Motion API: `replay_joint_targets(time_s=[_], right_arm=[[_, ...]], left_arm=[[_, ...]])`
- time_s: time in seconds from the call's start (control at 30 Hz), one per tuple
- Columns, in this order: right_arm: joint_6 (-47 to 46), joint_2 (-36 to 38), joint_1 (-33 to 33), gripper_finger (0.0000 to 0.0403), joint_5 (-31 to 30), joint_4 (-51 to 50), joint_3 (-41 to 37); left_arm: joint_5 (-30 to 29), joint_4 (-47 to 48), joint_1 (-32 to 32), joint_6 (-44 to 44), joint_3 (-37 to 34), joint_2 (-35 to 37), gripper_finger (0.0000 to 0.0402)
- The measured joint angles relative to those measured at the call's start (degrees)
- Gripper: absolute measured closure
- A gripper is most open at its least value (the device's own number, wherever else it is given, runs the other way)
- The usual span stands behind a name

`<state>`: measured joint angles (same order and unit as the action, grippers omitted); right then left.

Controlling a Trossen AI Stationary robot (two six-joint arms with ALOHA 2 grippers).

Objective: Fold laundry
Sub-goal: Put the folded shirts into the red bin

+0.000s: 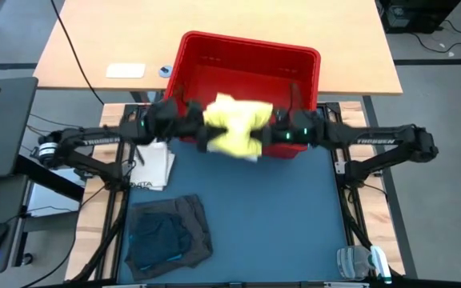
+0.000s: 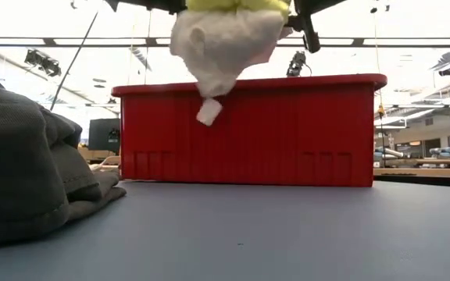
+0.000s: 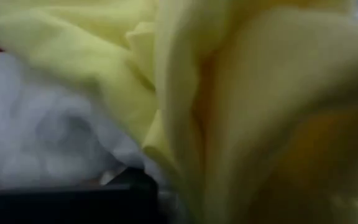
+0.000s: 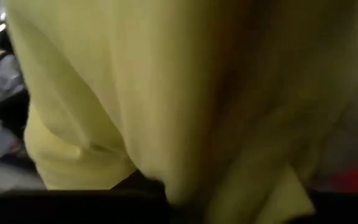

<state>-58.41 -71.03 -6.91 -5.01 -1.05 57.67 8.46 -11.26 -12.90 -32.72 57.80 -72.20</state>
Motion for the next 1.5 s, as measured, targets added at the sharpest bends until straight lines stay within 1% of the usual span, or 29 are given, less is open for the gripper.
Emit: replay_joint_targets(time_s=[0.07,0.13,0.23,0.33,0.43,0.53,0.6,0.7,0.8,0.87,0.97,1.03,1.07,1.13,1.2,1.27,1.33,1.4,1.5], right_arm=[[3.4,0.0,-4.2,0.0286,-0.4,-3.2,3.1],[6.5,-0.2,-9.2,0.0286,0.3,-5.0,5.5],[10.7,-1.2,-17.2,0.0289,4.1,-5.5,7.5],[13.1,-3.3,-23.7,0.0289,8.1,-6.5,8.0],[15.6,-6.7,-28.9,0.0289,10.0,-6.7,8.0],[17.6,-11.5,-32.6,0.0289,11.5,-7.2,8.1],[18.1,-15.2,-34.2,0.0289,11.9,-8.3,8.1],[18.2,-20.0,-35.3,0.0289,13.2,-11.7,8.1],[18.6,-22.8,-35.7,0.0284,15.1,-15.6,8.1],[19.8,-23.6,-35.7,0.0239,15.6,-18.3,8.1],[20.9,-23.5,-35.7,0.0144,16.9,-22.7,8.1],[22.0,-22.7,-35.7,0.009,19.0,-25.2,8.1],[22.1,-22.1,-35.9,0.0068,20.4,-26.7,8.1],[22.1,-20.7,-36.4,0.0038,22.4,-29.7,8.1],[22.1,-19.0,-36.4,0.0023,23.1,-33.0,8.1],[22.2,-16.7,-36.7,0.0021,22.9,-36.1,8.1],[22.6,-14.4,-37.0,0.0027,22.3,-38.5,8.2],[23.0,-12.1,-37.0,0.0038,20.6,-39.6,8.2],[22.1,-8.2,-37.4,0.0055,19.1,-39.9,8.2]], left_arm=[[-0.1,4.7,-4.4,3.9,4.3,-0.5,0.0288],[0.2,6.6,-8.9,6.9,8.0,-2.1,0.0291],[2.8,7.6,-15.7,9.0,11.5,-5.9,0.0293],[7.3,6.0,-20.6,9.1,14.3,-12.5,0.0293],[10.1,3.6,-23.3,10.1,17.4,-20.2,0.0293],[10.7,3.5,-25.2,11.2,20.6,-27.5,0.0293],[11.4,3.9,-26.2,8.9,21.6,-31.8,0.0293],[15.1,5.3,-27.6,3.9,21.8,-37.1,0.0294],[18.4,7.2,-28.3,0.7,21.8,-40.6,0.0289],[19.7,8.5,-28.4,0.8,21.9,-42.2,0.0258],[19.9,10.2,-28.4,1.9,21.9,-43.1,0.0198],[19.9,11.0,-28.4,2.3,21.9,-43.1,0.0165],[19.9,11.2,-28.4,2.3,21.9,-43.1,0.0152],[20.0,12.3,-28.6,2.3,21.9,-42.9,0.0133],[21.5,13.3,-28.8,2.3,21.9,-42.5,0.0122],[23.6,15.1,-29.4,2.2,21.9,-41.5,0.0117],[24.8,17.1,-30.2,1.8,22.0,-40.6,0.0116],[24.6,19.7,-31.0,2.3,21.9,-39.6,0.0115],[24.2,19.9,-32.2,2.2,22.0,-39.3,0.0114]])
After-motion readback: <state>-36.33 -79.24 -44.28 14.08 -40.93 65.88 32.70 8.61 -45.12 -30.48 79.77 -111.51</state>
